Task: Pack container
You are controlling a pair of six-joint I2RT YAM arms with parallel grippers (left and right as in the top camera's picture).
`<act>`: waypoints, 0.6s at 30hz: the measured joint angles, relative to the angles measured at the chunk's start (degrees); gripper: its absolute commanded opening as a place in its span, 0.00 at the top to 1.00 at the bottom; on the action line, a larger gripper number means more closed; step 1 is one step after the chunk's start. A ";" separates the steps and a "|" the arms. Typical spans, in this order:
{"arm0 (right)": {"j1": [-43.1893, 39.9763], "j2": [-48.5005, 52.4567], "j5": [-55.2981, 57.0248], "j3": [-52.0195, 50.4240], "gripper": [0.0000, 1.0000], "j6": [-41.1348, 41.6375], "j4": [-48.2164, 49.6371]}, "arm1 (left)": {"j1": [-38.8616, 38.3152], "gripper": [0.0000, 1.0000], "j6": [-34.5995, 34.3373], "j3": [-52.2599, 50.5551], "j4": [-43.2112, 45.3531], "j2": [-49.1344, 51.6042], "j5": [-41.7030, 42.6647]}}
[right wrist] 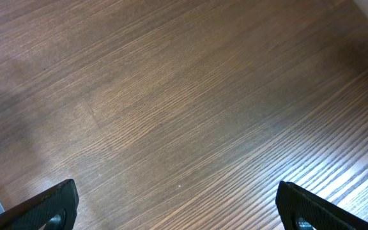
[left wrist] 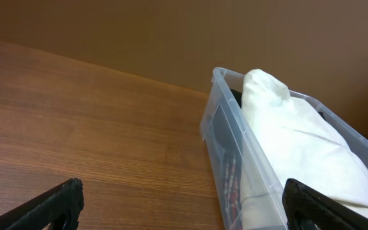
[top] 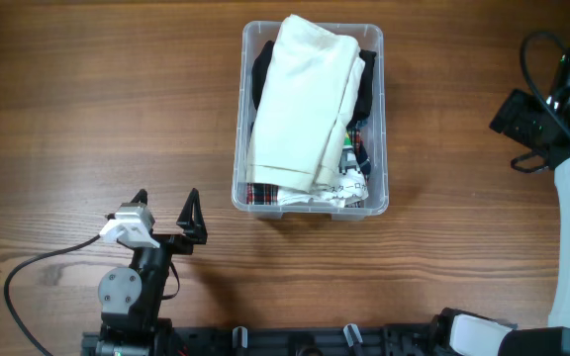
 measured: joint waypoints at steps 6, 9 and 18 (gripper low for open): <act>0.00 0.00 0.00 0.00 0.00 0.00 0.00 | 0.04 0.00 0.00 0.00 0.00 0.00 0.00; 0.00 0.00 0.00 0.00 0.00 0.00 0.00 | 0.04 0.00 0.02 0.00 0.00 0.00 0.00; 0.00 0.00 0.00 0.00 0.00 0.00 0.00 | 0.04 0.00 11.65 0.00 0.02 1.27 -4.22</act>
